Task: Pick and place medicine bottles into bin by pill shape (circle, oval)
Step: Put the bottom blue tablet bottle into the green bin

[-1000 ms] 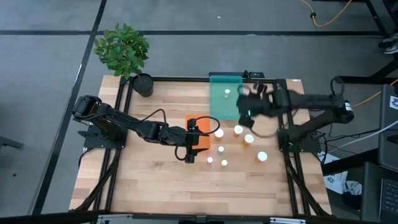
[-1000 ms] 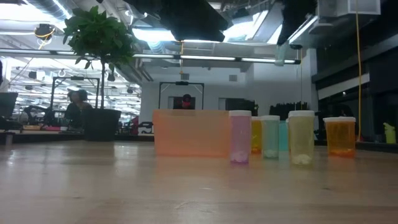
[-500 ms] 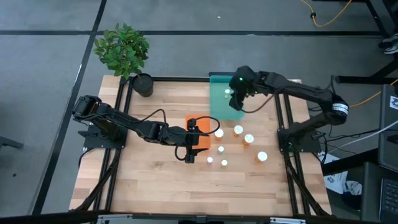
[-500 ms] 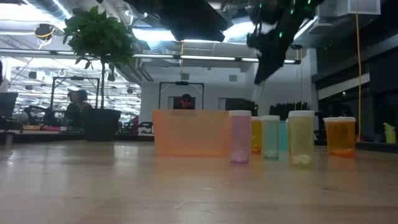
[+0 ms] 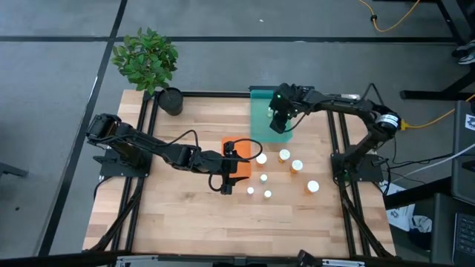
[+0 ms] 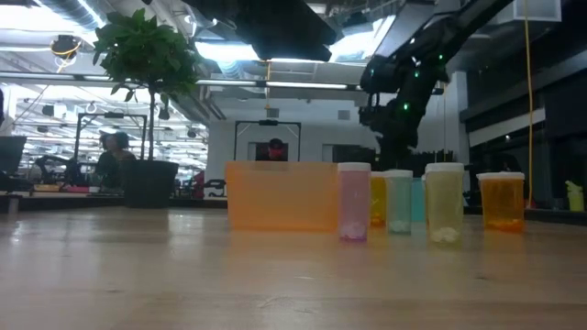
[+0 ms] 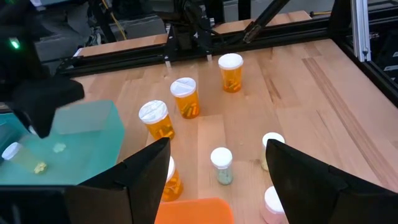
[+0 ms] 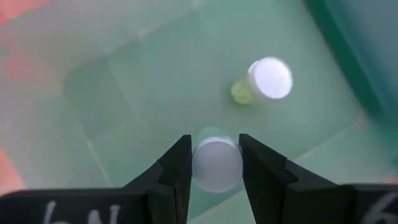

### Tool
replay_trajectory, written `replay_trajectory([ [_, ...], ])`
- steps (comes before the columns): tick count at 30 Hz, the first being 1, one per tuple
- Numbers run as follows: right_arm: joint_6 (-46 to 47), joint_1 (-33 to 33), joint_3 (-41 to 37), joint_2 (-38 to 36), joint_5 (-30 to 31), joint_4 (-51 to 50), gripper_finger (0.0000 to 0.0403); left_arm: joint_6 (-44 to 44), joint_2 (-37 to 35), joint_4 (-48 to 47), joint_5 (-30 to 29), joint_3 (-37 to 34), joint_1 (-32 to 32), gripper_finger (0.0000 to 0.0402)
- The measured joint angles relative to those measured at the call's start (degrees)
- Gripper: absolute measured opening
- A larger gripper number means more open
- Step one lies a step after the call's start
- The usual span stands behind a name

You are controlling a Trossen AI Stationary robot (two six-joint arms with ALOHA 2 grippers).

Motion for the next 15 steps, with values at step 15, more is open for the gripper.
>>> replay_trajectory([
  [15, -0.68, -0.8, -0.5, 3.37, 0.0, 1.18, 0.0117, -0.04, 0.0, 0.0, 0.0, 0.0, 0.0, 0.0257],
])
